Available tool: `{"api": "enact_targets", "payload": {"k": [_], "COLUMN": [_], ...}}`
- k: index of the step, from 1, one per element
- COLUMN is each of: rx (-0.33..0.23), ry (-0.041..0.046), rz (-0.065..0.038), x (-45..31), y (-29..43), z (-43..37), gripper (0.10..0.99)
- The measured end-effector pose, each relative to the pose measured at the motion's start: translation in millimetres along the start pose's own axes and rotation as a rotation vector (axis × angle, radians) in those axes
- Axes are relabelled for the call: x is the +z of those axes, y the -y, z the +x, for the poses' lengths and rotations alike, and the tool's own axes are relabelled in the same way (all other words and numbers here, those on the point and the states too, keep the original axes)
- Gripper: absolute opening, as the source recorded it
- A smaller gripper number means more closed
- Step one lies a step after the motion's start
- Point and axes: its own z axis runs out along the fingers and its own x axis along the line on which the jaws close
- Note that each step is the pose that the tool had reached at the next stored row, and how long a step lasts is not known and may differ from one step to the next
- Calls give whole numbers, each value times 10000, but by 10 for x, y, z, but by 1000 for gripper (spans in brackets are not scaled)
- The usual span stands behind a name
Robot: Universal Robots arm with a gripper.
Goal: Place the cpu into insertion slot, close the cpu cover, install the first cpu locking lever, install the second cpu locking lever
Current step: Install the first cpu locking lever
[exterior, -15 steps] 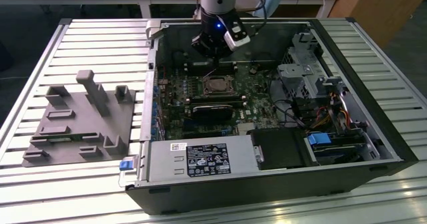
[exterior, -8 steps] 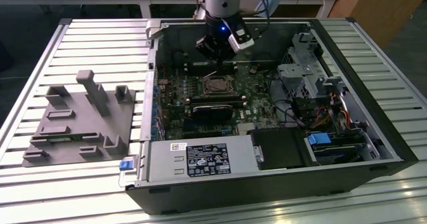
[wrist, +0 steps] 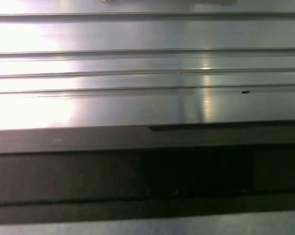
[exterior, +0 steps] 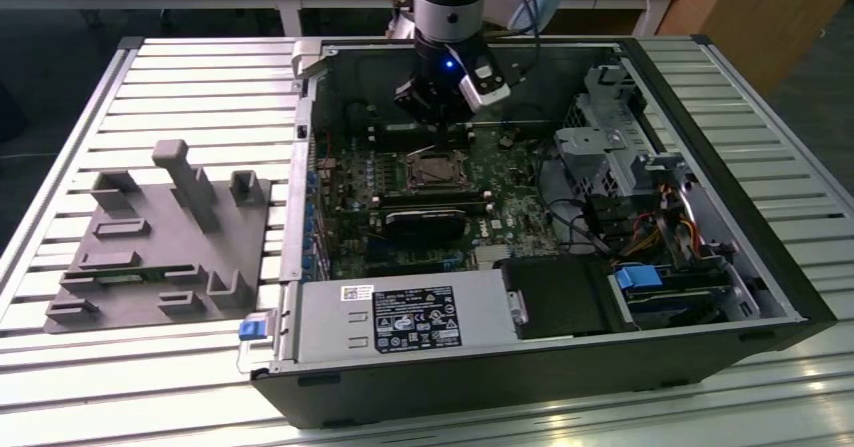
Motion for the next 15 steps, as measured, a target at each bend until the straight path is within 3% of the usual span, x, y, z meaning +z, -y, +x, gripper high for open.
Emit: {"api": "enact_targets", "payload": {"k": [15], "rx": [0], "ry": [-12], "rz": [1], "x": [132], "y": [0], "z": [-36], "gripper": [106]}}
